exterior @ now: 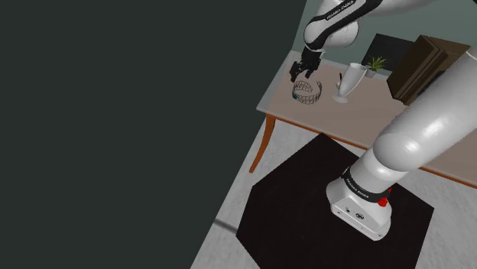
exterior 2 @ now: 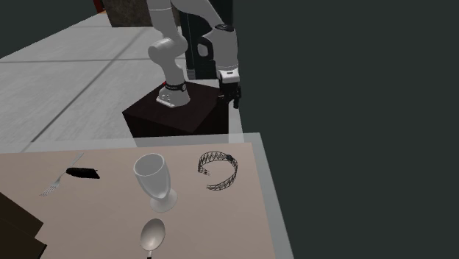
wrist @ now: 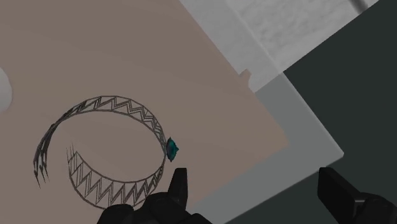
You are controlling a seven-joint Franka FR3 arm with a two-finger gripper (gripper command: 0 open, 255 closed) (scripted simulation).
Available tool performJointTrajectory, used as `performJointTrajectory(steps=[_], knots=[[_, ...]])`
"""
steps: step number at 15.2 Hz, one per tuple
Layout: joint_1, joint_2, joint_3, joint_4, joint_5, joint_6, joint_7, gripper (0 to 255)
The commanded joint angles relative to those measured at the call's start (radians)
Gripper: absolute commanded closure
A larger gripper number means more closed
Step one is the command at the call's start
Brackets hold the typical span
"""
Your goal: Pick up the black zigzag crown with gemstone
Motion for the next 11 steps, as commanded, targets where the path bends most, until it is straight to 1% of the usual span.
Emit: performJointTrajectory(steps=[1, 5, 8, 11], knots=[[-0.007, 0.074, -0.012, 0.025, 0.042, 0.047, -0.037, 0], [-0.045, 0.232, -0.013, 0.104, 0.151, 0.114, -0.13, 0], [-0.092, 0.348, 0.008, 0.177, 0.228, 0.15, -0.194, 0], [-0.147, 0.461, 0.037, 0.26, 0.289, 0.174, -0.244, 0]])
